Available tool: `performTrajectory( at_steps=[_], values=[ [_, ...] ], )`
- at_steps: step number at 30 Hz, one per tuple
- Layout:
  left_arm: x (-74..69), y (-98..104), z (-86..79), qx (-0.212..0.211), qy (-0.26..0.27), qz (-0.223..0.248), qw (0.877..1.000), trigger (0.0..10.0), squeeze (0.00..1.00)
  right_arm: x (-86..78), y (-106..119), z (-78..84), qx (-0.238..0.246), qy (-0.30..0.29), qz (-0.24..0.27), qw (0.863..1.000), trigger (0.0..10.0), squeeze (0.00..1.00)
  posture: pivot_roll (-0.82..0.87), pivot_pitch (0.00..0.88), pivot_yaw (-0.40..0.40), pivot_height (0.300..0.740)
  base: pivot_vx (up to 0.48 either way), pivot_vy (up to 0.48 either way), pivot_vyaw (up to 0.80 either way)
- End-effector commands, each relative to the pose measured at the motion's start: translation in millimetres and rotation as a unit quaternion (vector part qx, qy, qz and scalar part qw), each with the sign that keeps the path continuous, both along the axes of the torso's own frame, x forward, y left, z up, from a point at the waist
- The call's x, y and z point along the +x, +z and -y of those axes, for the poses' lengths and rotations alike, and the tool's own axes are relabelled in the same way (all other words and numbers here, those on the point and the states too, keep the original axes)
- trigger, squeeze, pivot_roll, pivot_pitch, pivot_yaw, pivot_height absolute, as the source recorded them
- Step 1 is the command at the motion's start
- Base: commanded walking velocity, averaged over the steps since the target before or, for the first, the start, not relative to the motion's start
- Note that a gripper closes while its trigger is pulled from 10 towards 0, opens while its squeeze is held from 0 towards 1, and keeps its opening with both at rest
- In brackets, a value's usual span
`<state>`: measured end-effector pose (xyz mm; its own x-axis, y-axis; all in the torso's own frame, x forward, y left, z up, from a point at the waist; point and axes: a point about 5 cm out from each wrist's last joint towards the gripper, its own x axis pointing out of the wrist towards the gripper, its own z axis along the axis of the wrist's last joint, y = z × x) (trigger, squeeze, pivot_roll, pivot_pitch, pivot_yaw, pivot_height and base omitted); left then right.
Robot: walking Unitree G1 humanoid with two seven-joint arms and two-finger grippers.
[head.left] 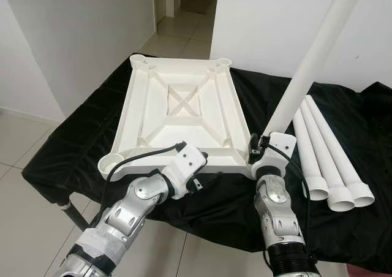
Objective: Building children table
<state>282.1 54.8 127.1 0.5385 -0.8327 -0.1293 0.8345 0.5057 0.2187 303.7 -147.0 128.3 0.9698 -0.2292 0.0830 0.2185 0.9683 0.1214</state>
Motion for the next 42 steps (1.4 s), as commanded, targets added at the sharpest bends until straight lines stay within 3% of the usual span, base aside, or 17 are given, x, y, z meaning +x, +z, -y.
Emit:
performTrajectory(
  at_steps=[1, 4, 5, 6, 7, 8, 9, 15, 16, 17, 19, 20, 28, 38, 40, 41, 42],
  values=[
    [2.0, -1.2, -2.9, 0.010, -0.007, -0.003, 1.000, 10.0, 0.00, -3.7, -13.2, 10.1, 0.019, -0.028, -0.033, 0.999, 10.0, 0.00, 0.00, 0.000, -0.032, 0.740, 0.000, 0.000, 0.00],
    [3.2, -1.1, -3.8, 0.012, -0.004, -0.002, 1.000, 10.0, 0.00, -4.0, -12.7, 9.2, 0.020, -0.024, -0.029, 0.999, 10.0, 0.00, 0.00, 0.000, -0.030, 0.740, 0.000, 0.000, 0.00],
    [3.4, -0.9, -3.9, 0.012, -0.004, -0.002, 1.000, 10.0, 0.00, -4.3, -11.4, 7.9, 0.025, -0.013, -0.023, 0.999, 10.0, 0.12, 0.00, 0.000, -0.032, 0.740, 0.000, 0.000, 0.00],
    [3.4, -0.9, -3.9, 0.012, -0.004, -0.002, 1.000, 10.0, 0.00, -4.3, -11.4, 7.9, 0.025, -0.013, -0.023, 0.999, 10.0, 0.12, 0.00, 0.000, -0.032, 0.740, 0.000, 0.000, 0.00],
    [3.3, -0.8, -3.9, 0.011, -0.004, -0.002, 1.000, 10.0, 0.00, -4.7, -9.8, 7.3, 0.025, -0.005, -0.017, 1.000, 10.0, 0.85, 0.00, 0.000, -0.034, 0.740, 0.000, 0.000, 0.00],
    [3.3, -0.8, -3.9, 0.011, -0.004, -0.002, 1.000, 10.0, 0.00, -4.7, -9.8, 7.3, 0.025, -0.005, -0.017, 1.000, 10.0, 0.85, 0.00, 0.000, -0.034, 0.740, 0.000, 0.000, 0.00],
    [2.5, -0.9, -4.0, 0.012, -0.004, -0.002, 1.000, 10.0, 0.00, -5.8, -3.4, 9.1, 0.019, 0.015, 0.004, 1.000, 10.0, 1.00, 0.00, 0.000, -0.035, 0.740, 0.000, 0.000, 0.00],
    [2.6, -1.1, -3.7, 0.013, -0.002, -0.001, 1.000, 10.0, 0.00, -7.3, 2.8, 16.1, -0.001, 0.039, 0.022, 0.999, 10.0, 1.00, 0.00, 0.000, -0.039, 0.740, 0.000, 0.000, 0.00],
    [2.8, -0.8, -3.6, 0.013, -0.002, -0.001, 1.000, 10.0, 0.00, -7.7, 3.3, 17.8, -0.005, 0.053, 0.026, 0.998, 10.0, 0.82, 0.00, 0.000, -0.038, 0.740, 0.000, 0.000, 0.00],
    [3.1, -0.6, -3.5, 0.013, -0.002, 0.000, 1.000, 10.0, 0.00, -7.8, 3.3, 18.8, -0.007, 0.070, 0.028, 0.997, 10.0, 0.18, 0.00, 0.000, -0.038, 0.740, 0.000, 0.000, 0.00],
    [3.1, -0.6, -3.5, 0.013, -0.002, 0.000, 1.000, 10.0, 0.00, -7.8, 3.3, 18.8, -0.007, 0.070, 0.028, 0.997, 10.0, 0.18, 0.00, 0.000, -0.038, 0.740, 0.000, 0.000, 0.00],
    [3.6, 0.1, -3.5, 0.013, -0.002, 0.001, 1.000, 10.0, 0.00, -8.0, 3.0, 18.6, -0.012, 0.094, 0.031, 0.995, 10.0, 0.00, 0.00, 0.000, -0.037, 0.740, 0.000, 0.000, 0.00],
    [4.3, 1.1, -3.6, 0.014, -0.006, 0.002, 1.000, 10.0, 0.00, -5.2, 3.6, 18.0, -0.033, 0.199, 0.043, 0.979, 10.0, 0.00, -0.01, 0.000, -0.030, 0.740, 0.000, 0.000, 0.00],
    [5.2, 3.0, -1.8, 0.017, -0.012, 0.005, 1.000, 10.0, 0.00, 10.9, 1.1, 23.5, -0.106, 0.344, 0.014, 0.933, 10.0, 0.00, 0.01, 0.000, -0.028, 0.740, 0.000, 0.000, 0.00],
    [5.7, 3.9, -2.1, 0.017, -0.010, 0.007, 1.000, 10.0, 0.00, 14.6, -2.2, 28.1, -0.119, 0.360, 0.000, 0.925, 2.2, 0.00, 0.01, 0.000, -0.029, 0.740, 0.000, 0.000, 0.00],
    [5.7, 3.9, -2.1, 0.017, -0.010, 0.007, 1.000, 10.0, 0.00, 14.6, -2.2, 28.1, -0.119, 0.360, 0.000, 0.925, 2.2, 0.00, 0.01, 0.000, -0.029, 0.740, 0.000, 0.000, 0.00],
    [5.8, 4.2, -2.3, 0.017, -0.010, 0.007, 1.000, 10.0, 0.00, 15.4, -3.4, 29.8, -0.123, 0.362, -0.004, 0.924, 0.2, 0.00, 0.01, 0.000, -0.029, 0.740, 0.000, 0.000, 0.00]
  ],
)
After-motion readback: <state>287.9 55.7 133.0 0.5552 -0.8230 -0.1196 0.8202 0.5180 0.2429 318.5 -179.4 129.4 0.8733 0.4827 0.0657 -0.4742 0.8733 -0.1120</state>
